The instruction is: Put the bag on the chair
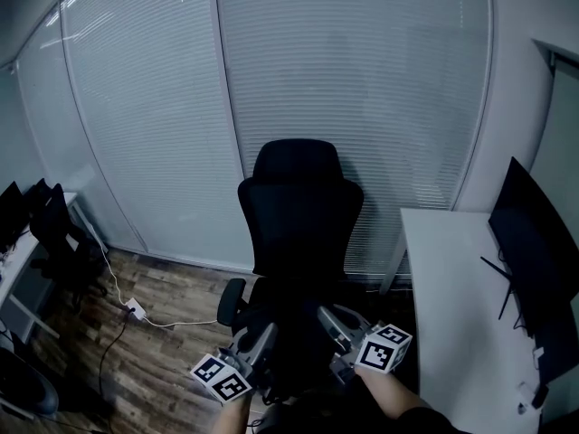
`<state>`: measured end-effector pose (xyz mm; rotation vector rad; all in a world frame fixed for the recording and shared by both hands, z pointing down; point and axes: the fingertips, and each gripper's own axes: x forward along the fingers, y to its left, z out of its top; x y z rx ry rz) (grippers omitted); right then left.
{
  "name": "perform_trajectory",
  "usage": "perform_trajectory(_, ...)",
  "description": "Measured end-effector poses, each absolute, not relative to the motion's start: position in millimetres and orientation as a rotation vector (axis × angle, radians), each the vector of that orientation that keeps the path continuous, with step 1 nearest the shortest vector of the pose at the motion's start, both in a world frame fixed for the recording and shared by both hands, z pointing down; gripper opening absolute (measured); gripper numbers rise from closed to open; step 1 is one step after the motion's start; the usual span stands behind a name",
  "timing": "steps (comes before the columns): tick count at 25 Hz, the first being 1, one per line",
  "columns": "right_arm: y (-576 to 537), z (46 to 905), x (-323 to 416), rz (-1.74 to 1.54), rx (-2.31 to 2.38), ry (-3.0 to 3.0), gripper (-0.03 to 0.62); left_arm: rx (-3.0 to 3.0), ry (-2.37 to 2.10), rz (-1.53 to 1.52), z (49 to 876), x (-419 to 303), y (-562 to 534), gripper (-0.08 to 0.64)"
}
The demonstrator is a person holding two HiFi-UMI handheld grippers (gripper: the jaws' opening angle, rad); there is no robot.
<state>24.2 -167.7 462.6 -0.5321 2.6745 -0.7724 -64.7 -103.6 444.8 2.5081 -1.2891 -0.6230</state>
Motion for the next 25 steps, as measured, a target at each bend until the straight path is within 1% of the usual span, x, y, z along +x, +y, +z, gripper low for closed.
perform_trajectory(10,-220.8,466.0,8.8,-0.798,-0.624,2.615,0.055,2.547,-1.198,-0.613,444.6,-84.1,-163.8,0.035)
perform_trajectory(25,-331.4,446.4,-53.0,-0.706,-0.770,2.588,0.055,2.630,-1.047,-0.616,430.2,-148.3,-280.8,0.035)
